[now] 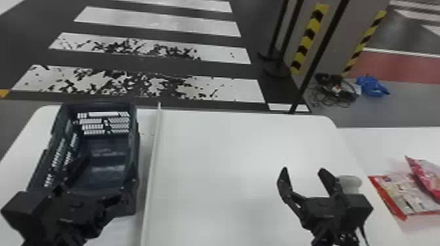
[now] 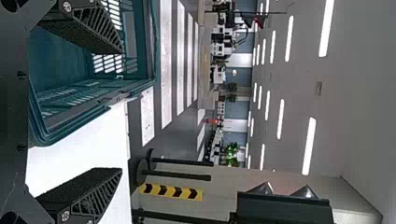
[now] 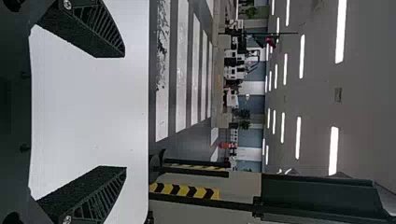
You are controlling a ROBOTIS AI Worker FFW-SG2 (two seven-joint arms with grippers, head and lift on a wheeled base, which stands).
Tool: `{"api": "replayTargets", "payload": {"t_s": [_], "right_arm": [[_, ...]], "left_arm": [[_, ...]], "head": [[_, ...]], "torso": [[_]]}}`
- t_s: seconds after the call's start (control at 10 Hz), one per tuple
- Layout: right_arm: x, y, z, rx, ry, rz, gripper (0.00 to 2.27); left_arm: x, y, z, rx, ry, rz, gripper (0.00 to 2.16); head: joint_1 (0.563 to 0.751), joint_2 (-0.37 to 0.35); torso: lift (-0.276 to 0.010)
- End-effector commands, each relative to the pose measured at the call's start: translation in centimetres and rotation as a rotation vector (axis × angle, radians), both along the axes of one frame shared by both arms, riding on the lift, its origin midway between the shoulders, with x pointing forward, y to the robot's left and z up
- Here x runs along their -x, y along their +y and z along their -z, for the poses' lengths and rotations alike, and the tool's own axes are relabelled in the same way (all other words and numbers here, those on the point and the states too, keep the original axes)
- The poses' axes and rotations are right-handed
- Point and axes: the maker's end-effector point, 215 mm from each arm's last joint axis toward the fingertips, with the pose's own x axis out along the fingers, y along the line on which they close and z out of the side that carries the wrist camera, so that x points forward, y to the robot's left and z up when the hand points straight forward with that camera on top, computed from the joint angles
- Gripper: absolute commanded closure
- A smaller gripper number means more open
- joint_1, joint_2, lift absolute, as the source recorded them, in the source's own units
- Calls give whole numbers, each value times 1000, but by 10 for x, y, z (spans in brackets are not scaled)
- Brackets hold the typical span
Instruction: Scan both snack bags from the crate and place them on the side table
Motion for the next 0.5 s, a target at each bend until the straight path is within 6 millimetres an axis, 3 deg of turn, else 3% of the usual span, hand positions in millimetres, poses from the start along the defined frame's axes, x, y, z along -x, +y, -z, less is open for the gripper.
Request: {"api": "replayTargets", "payload": {"t_s": [0.0,0.4], "right_arm": [[1,-5,1,-15,-1,12,63],[2,-4,2,-15,1,10,63]], "left_arm": [[1,0,0,1,1,-2,100],[5,0,3,2,9,-4,100]], "head": [[695,-184],[695,-190]], "torso": [[-98],[-98]]}}
